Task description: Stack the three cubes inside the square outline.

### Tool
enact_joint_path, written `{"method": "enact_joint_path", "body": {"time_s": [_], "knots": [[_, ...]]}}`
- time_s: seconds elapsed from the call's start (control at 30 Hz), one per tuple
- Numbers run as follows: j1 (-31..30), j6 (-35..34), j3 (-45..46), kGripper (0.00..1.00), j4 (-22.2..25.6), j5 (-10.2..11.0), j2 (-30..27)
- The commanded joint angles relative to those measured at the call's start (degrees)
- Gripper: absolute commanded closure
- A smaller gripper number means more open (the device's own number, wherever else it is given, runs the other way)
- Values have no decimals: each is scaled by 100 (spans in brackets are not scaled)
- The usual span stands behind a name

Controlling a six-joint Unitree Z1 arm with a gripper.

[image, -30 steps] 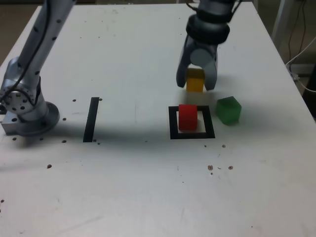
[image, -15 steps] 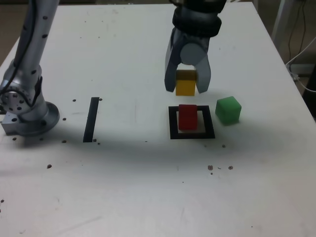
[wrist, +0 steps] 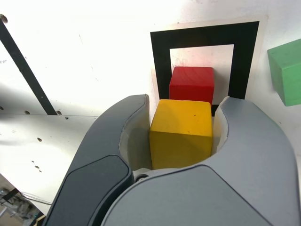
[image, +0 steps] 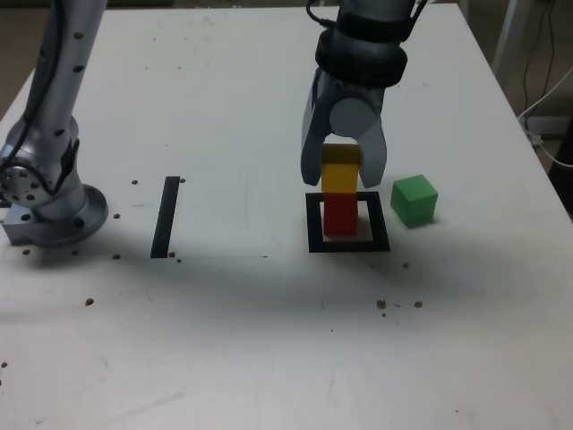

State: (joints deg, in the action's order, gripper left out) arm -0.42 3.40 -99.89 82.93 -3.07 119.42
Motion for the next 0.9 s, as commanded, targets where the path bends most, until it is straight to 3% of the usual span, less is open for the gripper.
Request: {"method": "enact_joint_path", "body": {"time_s": [0.0, 0.6, 0.67, 0.8, 0.87], "knots": [[-20, 33, 33, 80, -29, -13, 48], [-9, 126, 157, 78, -306, -69, 341], [8, 128, 209, 66, -316, -55, 359], [39, 139, 300, 17, -324, -38, 375], [42, 143, 314, 3, -330, -37, 372]]}}
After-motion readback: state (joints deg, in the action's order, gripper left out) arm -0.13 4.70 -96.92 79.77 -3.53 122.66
